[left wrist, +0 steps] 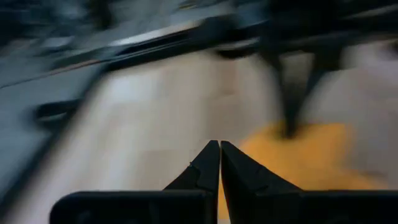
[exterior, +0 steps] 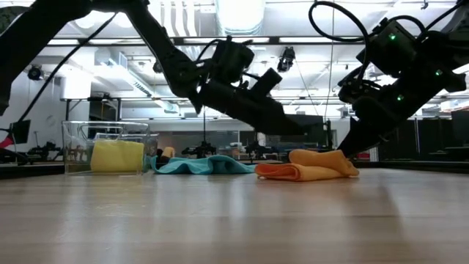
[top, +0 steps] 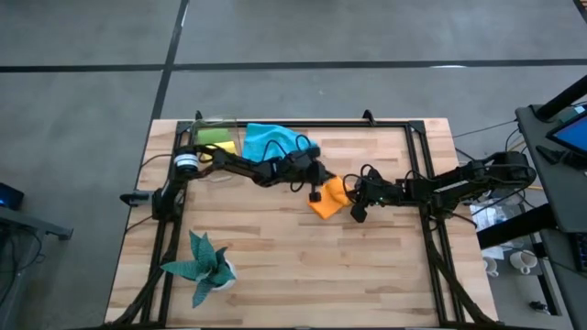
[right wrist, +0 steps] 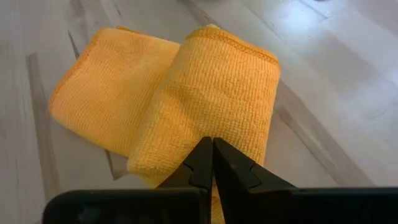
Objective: Roll microfiber towels into tight, uniform cylinder then place into a basket
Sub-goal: Roll the orange microfiber towel
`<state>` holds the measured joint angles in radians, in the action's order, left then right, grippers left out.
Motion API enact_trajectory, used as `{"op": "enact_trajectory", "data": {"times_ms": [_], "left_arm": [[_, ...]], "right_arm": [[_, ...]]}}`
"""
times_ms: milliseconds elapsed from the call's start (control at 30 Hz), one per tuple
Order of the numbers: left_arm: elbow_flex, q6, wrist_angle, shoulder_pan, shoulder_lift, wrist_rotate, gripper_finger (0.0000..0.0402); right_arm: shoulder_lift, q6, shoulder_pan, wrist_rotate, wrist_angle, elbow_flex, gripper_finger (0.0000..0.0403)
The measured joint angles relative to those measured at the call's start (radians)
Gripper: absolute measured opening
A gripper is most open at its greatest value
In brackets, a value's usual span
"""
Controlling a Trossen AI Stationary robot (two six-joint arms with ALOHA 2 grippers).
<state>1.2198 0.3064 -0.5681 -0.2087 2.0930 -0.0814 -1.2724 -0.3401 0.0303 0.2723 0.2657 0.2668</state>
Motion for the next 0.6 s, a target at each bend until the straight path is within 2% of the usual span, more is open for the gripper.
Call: {"op": "enact_trajectory", "data": {"times_ms": [67, 167, 367, 467, 600], "left_arm": [[0.003, -0.012, 0.002, 0.004, 0.020, -0.097, 0.0000], [0.012, -0.013, 0.017, 0.009, 0.060, -0.105, 0.0000], [0.043, -0.014, 0.007, 0.007, 0.121, -0.067, 0.0000], [0.035, -0.013, 0.031, 0.005, 0.137, -0.009, 0.0000], [0.030, -0.012, 0.044, 0.002, 0.142, 0.008, 0.0000]], "right_arm": [[0.000, 0.000, 0.000, 0.000, 0.000, -0.001, 0.0009], [0.000, 0.000, 0.000, -0.001, 0.000, -0.001, 0.0009], [-0.005, -0.003, 0.000, -0.013, 0.000, -0.001, 0.0009], [-0.005, -0.002, 0.000, -0.068, -0.002, -0.001, 0.0009], [-0.005, 0.000, -0.007, -0.160, -0.011, -0.001, 0.0009]]}}
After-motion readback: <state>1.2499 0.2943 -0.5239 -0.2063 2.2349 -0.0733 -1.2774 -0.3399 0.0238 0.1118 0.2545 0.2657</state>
